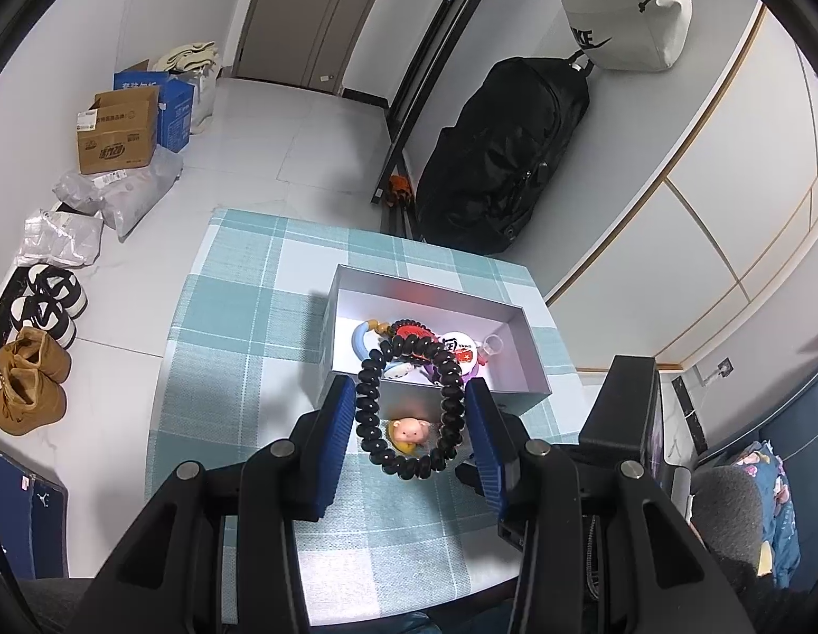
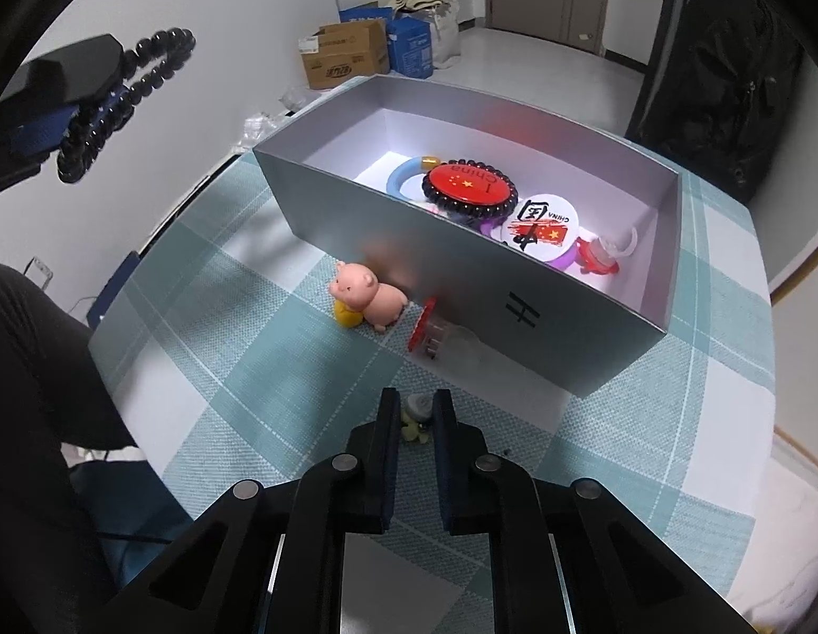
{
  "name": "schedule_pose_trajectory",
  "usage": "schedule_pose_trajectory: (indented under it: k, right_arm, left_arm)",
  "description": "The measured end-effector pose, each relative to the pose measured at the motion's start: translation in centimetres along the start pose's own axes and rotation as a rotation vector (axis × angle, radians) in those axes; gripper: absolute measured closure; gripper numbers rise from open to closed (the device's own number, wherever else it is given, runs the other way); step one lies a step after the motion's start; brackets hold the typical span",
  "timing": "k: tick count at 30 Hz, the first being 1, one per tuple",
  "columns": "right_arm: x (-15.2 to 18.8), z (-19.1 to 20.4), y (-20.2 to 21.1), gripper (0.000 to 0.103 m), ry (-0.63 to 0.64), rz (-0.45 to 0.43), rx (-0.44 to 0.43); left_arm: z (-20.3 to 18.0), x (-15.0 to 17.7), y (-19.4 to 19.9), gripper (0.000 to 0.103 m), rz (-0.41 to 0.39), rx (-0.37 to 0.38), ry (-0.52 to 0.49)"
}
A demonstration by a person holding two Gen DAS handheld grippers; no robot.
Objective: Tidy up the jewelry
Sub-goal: 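Lift the black bead bracelet with the left tool while the right tool grasps the small white charm, then lower the bracelet and the charm into the grey box and open both tools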
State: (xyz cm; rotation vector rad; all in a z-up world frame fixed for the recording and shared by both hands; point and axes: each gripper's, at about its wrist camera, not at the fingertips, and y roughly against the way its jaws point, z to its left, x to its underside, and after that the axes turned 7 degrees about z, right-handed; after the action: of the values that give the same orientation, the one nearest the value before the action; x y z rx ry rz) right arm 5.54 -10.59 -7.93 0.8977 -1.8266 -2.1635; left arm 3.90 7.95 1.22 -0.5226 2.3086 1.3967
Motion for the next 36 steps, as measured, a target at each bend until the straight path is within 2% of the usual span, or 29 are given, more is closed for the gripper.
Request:
schedule_pose_trajectory:
  k: [7,13,18,36]
  right_arm:
    - [-0.6,-0.7,2.0,0.092,-0.028,-0.066,-0.062]
    - [-1.4,-2.0,5.9,0.092,-0.065,-0.19,-0.158]
    - [-2.5,-3.3,7.1,0.092,-0.121,-0.236,-0.198]
    - [-5.3,-6.4,7.0,0.092,-0.168,-0.253,-0.263]
  left_arm:
    - [-0.2,0.0,-0.5,0.066,0.02,0.001,-0.002]
    - [-0.4,-0.5,-1.2,0.066,0.037,-0.007,-0.006]
    - [-1.0,-1.0,-2.1,0.066,0.049,-0.008,-0.02]
    - [-2.7,-4.2,-6.1,0.066,0.09,-0.016,-0.045]
